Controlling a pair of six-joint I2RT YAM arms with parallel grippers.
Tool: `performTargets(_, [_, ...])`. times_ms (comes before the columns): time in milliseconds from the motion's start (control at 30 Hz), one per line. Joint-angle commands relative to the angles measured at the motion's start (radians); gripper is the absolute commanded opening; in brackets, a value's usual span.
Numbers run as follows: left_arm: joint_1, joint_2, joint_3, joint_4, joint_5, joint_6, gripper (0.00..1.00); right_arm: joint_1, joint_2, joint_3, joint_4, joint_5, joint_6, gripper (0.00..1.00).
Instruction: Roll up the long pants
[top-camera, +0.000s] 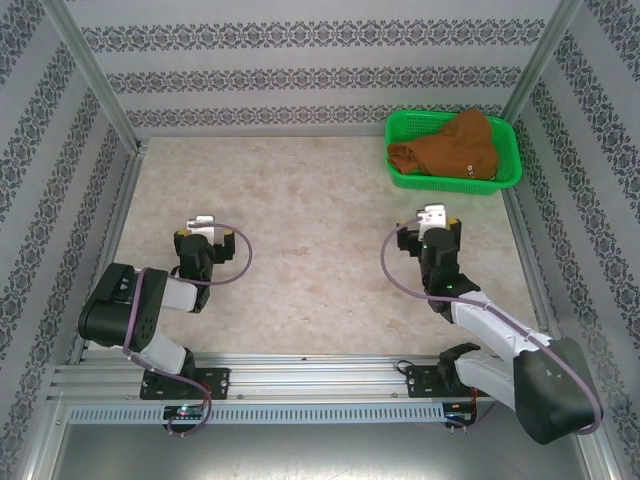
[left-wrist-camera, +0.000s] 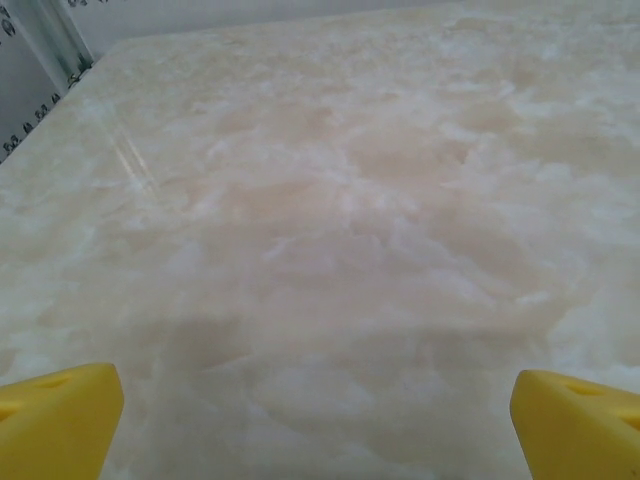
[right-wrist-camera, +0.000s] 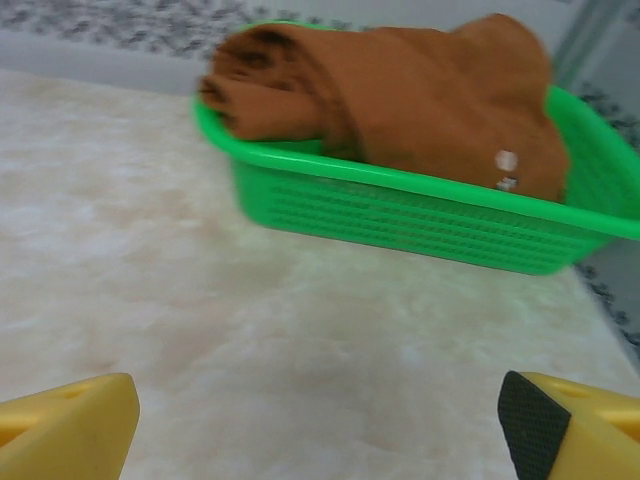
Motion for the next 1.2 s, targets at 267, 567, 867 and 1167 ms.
performTargets(267, [0.037,0.0,0.058,-0.038,0.074,-0.013,1.0,-0.182,0.477,-0.053,0.644,-0.233,0.025,0.9])
performTargets(567, [0.064,0.001,0.081,-0.083,0.125,-0.026,1.0,-0.258,0.441,0.017,0.463,-0.475,0.037,0.98])
performTargets(867, [0.064,0.0,0.081,-0.083,0.128,-0.026,1.0,-0.257,0.432,0.023,0.438,-0.452,0.042,0.98])
performTargets(1167, [0.083,0.001,0.093,-0.108,0.204,-0.02,1.0,-0.256,0.432,0.023,0.437,-0.453,0.042,0.98])
